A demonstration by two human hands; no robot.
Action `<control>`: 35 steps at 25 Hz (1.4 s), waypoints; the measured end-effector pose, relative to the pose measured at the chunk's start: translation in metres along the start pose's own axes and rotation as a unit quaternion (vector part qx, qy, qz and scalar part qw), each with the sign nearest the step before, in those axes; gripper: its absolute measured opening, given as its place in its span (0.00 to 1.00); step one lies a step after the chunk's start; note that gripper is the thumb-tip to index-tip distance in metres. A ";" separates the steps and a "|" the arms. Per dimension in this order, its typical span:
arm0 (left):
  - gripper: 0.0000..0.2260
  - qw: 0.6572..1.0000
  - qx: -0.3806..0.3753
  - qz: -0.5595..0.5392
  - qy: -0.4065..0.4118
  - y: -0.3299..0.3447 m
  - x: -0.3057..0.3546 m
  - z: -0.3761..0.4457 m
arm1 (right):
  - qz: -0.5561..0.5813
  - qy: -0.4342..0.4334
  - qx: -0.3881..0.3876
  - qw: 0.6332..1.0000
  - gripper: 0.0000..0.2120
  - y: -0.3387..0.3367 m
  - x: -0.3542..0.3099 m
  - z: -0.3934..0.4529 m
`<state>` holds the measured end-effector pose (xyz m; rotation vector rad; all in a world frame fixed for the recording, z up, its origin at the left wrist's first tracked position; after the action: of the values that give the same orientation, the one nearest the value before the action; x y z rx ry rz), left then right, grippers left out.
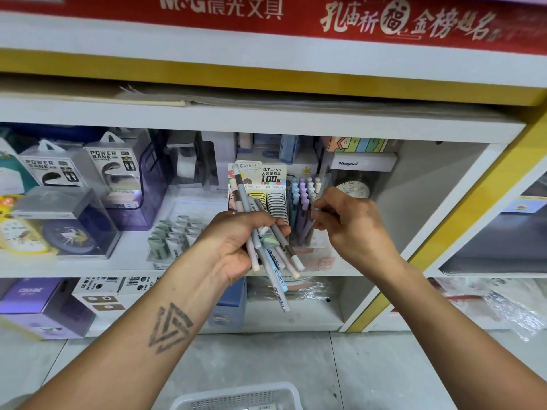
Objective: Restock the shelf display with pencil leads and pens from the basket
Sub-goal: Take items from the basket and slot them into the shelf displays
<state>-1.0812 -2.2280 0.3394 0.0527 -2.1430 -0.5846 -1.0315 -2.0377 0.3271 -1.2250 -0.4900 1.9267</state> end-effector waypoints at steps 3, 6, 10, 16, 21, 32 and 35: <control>0.04 1.000 -0.002 0.000 0.000 0.000 -0.001 0.000 | -0.009 -0.007 -0.008 1.000 0.06 -0.001 0.002 0.001; 0.04 1.000 -0.009 -0.002 -0.001 0.001 -0.002 0.000 | -0.083 -0.069 -0.017 0.994 0.03 0.003 0.000 0.001; 0.04 1.000 -0.012 -0.011 0.008 0.002 -0.002 0.001 | -0.103 -0.044 -0.011 0.994 0.08 0.004 -0.010 0.002; 0.04 0.999 0.016 -0.028 0.042 0.001 0.001 0.003 | 0.201 0.147 -0.216 0.944 0.08 0.004 -0.029 0.001; 0.07 0.999 0.016 -0.024 0.034 -0.001 -0.001 0.004 | 0.267 0.185 -0.044 0.945 0.04 -0.012 -0.016 0.008; 0.06 1.000 -0.002 -0.029 0.001 0.008 -0.007 0.003 | 0.274 0.117 0.101 0.949 0.09 -0.038 0.005 0.004; 0.06 0.999 -0.017 -0.032 -0.001 0.011 -0.010 0.002 | 0.047 0.019 0.047 0.998 0.08 -0.033 0.005 -0.004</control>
<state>-1.0745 -2.2151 0.3356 0.1027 -2.1398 -0.6583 -1.0151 -2.0139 0.3443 -1.2395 -0.3236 1.9783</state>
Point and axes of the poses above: each hand's wrist, its own z-axis towards the middle knuckle, its own y-axis out of the palm, x = y × z, the point moved 1 cm from there along z, towards the middle knuckle, and after that the axes turned 1 degree about z, right-handed, at the moved point
